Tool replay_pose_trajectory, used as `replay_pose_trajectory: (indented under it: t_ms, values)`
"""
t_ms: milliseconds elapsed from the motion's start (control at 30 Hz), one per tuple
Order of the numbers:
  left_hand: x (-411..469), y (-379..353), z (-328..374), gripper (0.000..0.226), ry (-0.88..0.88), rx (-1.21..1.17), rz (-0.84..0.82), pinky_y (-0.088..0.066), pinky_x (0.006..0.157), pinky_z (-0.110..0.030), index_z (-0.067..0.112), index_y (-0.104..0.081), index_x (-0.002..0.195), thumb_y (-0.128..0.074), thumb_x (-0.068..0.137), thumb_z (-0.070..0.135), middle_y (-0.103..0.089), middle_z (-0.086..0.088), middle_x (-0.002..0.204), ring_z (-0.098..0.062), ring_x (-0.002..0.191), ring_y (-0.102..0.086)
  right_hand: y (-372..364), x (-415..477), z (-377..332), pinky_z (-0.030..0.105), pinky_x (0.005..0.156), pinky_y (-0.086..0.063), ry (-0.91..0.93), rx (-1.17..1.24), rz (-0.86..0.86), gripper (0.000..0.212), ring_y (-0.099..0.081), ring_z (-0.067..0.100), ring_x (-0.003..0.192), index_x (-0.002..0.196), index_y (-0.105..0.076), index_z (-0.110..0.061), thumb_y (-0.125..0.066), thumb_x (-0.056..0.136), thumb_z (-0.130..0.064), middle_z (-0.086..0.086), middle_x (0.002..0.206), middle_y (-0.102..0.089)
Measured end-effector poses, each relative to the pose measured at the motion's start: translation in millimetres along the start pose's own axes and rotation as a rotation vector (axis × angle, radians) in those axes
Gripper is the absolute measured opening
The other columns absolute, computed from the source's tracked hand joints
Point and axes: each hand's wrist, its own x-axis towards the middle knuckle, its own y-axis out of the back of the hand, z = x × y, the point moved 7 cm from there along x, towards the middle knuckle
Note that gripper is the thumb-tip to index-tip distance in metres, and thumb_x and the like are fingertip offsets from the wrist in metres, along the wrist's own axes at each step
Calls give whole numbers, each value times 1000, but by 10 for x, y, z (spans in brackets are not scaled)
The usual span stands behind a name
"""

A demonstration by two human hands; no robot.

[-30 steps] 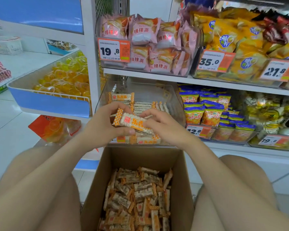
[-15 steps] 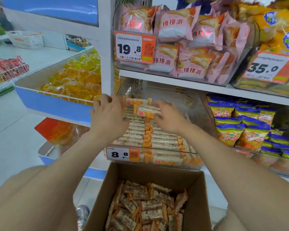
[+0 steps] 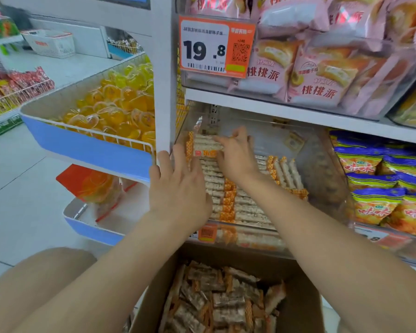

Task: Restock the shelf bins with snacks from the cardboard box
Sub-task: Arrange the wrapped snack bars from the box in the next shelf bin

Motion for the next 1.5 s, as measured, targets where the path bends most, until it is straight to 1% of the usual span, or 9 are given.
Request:
replay_pose_trajectory:
  t_ms: [300,533,633,767,900,1133,1300,1433,1500]
  values:
    - [-14,21,19,51,6,-48,-42,-38,93,-45,18,-46,122,-59,88,53,-28,-14,140,-40,125,-32,-30,-98,-105,41,107,-46,-30,89,-42,57,-51,47,130,152,-47,-14,-54,98,3,24,153,-26]
    - [-67,55,-9,46,-5,-105,-39,-38,104,-53,15,-53,120,-62,88,46,-35,-18,138,-47,127,-34,291,-193,-69,49,108,-45,-30,3,-5,65,-43,43,133,156,-37,-14,-60,97,-26,19,147,-39]
    - [-138,182,-5,35,-63,-126,68,-38,103,-58,13,-61,109,-63,83,37,-45,-19,133,-49,130,-36,566,-500,-205,38,89,-49,51,7,19,41,-56,34,118,135,-59,-15,-60,95,-26,13,127,-56]
    - [-345,432,41,9,-256,-492,153,-47,79,-39,21,-61,92,-58,88,28,-56,1,102,-22,97,-52,889,-1150,-245,28,67,-50,91,77,-43,14,-65,9,75,102,-72,-23,-60,94,-23,-8,81,-68]
    - [-728,467,99,10,-387,-800,-192,-48,62,-24,30,-62,86,-67,90,22,-63,10,72,-8,71,-61,1163,-1766,-322,11,54,-40,90,253,-202,17,-60,3,56,84,-74,-29,-63,92,-18,-10,60,-65]
    - [-1548,-698,383,10,-561,-183,-892,-58,82,-38,26,-67,101,-58,99,31,-66,5,95,-20,89,-66,146,-2737,-141,36,56,-57,137,-111,-761,23,-63,18,62,91,-74,-16,-52,95,-17,2,75,-66]
    - [-1714,-1480,531,21,-490,-107,-1006,-59,82,-38,21,-66,119,-57,100,15,-65,-4,111,-25,95,-67,-531,-2927,272,42,59,-51,36,-200,-948,21,-58,25,66,83,-58,-13,-50,102,-13,8,86,-58]
    - [-1982,-1970,524,14,-384,-233,-1126,-59,86,-42,16,-66,110,-59,98,14,-66,-3,107,-25,98,-66,-1071,-3040,576,39,82,-60,-106,-43,-945,21,-65,22,97,116,-70,-18,-57,101,-21,3,111,-65]
    - [-2227,-2204,456,9,-364,-223,-1231,-58,87,-43,16,-64,106,-60,98,15,-66,-5,110,-27,99,-65,-1387,-3255,649,33,79,-59,-174,31,-1015,23,-67,21,101,118,-74,-23,-59,100,-24,2,118,-67]
